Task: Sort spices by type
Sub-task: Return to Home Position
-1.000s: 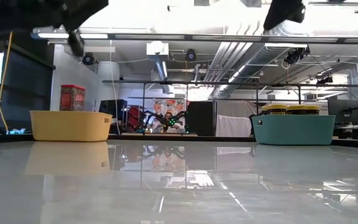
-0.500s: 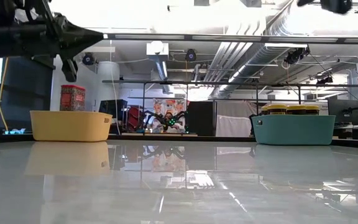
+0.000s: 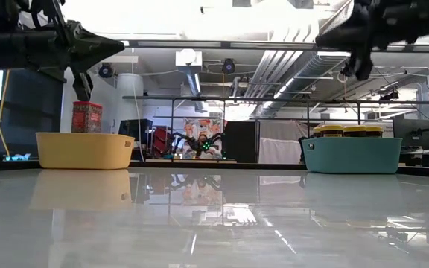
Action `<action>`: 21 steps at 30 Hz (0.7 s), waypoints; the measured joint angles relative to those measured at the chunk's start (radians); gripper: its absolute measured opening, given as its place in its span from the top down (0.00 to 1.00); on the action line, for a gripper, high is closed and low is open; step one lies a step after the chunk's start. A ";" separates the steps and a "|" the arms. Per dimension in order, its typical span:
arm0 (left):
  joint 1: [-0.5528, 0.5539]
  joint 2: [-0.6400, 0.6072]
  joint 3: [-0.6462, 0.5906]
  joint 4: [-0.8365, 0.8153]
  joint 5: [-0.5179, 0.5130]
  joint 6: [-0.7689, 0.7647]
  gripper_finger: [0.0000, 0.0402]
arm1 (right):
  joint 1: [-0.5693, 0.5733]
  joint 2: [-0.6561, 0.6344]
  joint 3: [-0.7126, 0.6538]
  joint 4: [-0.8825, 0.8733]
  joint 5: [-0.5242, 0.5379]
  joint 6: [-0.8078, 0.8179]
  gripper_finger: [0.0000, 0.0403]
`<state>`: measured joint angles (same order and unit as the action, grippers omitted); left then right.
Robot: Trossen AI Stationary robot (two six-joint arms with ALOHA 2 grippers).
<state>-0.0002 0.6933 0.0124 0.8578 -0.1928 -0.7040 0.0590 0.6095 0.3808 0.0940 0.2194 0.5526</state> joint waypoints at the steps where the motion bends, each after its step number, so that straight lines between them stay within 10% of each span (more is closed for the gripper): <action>1: 0.000 0.000 0.000 0.000 0.000 0.000 1.00 | -0.044 -0.014 -0.017 0.012 -0.045 -0.021 1.00; 8: 0.000 -0.029 0.001 -0.039 0.000 -0.001 1.00 | -0.203 -0.164 -0.166 0.060 -0.255 -0.099 1.00; 21: 0.000 -0.210 0.000 -0.637 0.000 0.000 1.00 | -0.201 -0.398 -0.370 0.038 -0.255 -0.151 1.00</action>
<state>-0.0002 0.4838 0.0128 0.2211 -0.1930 -0.7044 -0.1417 0.2114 0.0104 0.1318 -0.0354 0.4020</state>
